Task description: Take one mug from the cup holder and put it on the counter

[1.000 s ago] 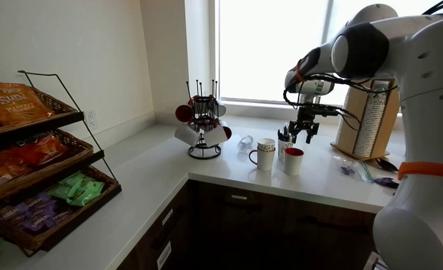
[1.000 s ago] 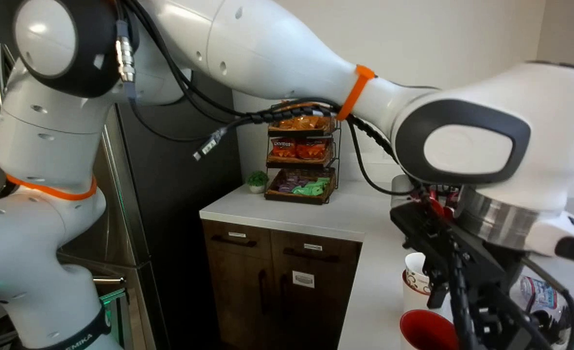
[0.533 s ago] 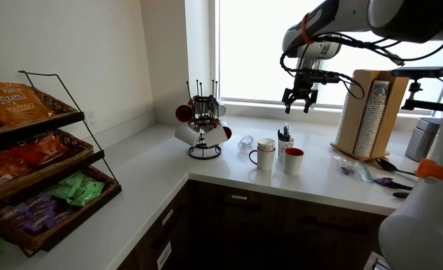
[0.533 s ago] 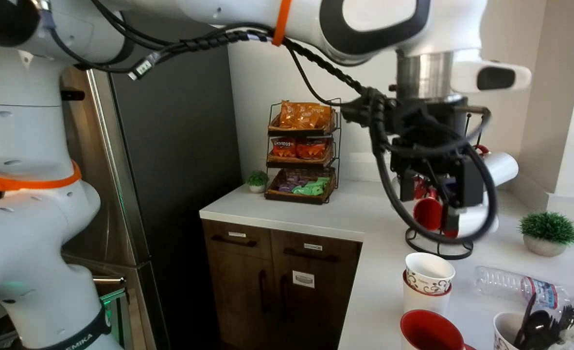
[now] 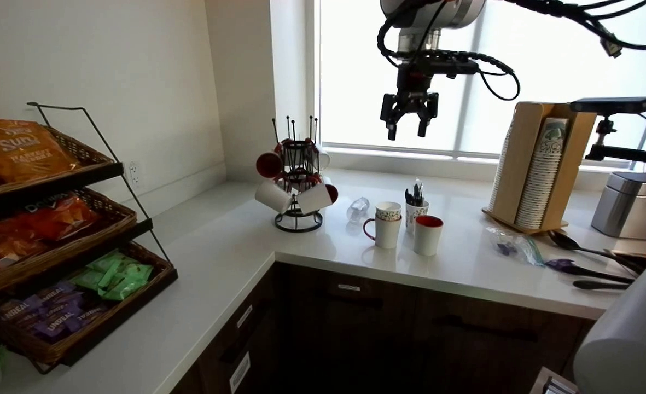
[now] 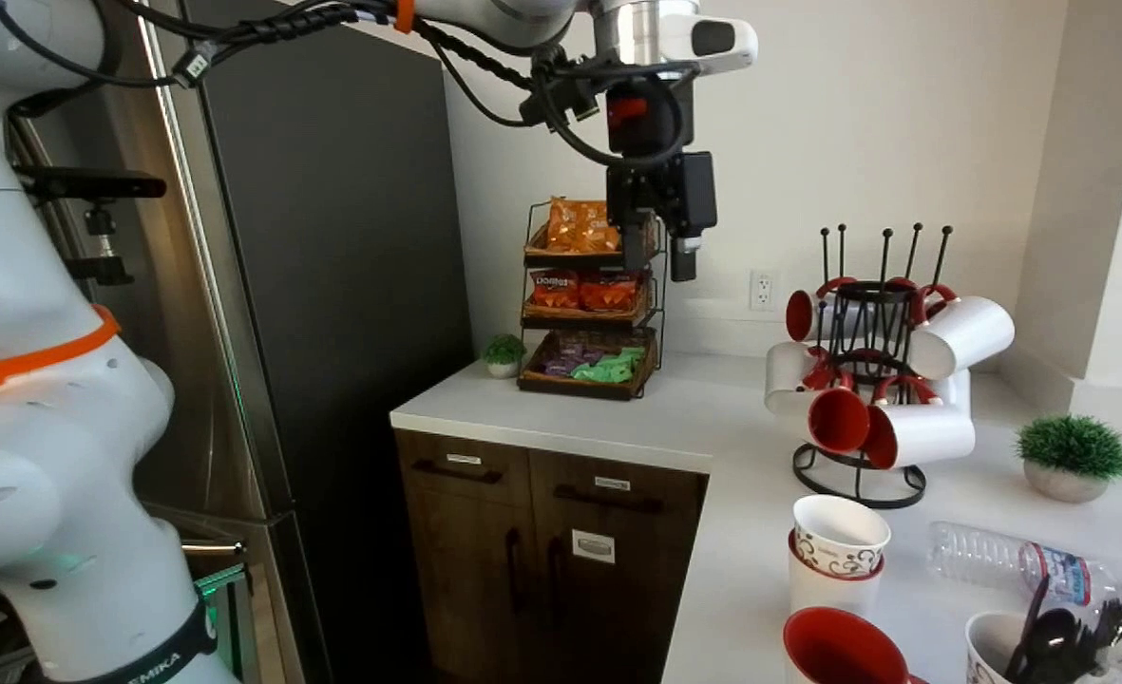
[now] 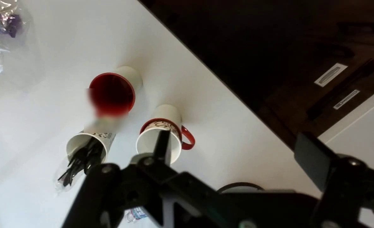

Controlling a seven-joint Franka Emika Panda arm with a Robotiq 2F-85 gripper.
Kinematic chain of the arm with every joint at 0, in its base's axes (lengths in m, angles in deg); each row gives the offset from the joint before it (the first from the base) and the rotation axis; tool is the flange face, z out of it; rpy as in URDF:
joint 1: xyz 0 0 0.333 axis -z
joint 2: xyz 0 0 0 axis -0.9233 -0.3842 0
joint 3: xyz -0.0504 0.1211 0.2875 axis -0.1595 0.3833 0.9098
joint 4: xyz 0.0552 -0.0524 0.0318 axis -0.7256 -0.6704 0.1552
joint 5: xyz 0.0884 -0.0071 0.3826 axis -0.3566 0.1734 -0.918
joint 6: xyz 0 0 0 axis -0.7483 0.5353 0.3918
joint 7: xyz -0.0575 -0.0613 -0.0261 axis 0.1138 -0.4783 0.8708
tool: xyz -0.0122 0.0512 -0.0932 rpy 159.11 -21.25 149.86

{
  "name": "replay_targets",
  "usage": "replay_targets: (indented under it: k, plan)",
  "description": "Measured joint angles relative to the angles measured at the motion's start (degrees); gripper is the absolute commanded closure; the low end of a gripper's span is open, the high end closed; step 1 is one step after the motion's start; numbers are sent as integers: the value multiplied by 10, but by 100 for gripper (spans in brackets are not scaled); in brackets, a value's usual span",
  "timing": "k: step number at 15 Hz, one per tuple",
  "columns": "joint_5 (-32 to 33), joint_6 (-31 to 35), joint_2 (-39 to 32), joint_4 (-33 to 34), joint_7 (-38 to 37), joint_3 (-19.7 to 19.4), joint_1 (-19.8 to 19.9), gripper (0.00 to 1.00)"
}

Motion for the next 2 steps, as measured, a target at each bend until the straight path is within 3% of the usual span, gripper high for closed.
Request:
replay_targets:
  k: [2]
  plan:
    - [0, -1, 11, -8, 0, 1, -3, 0]
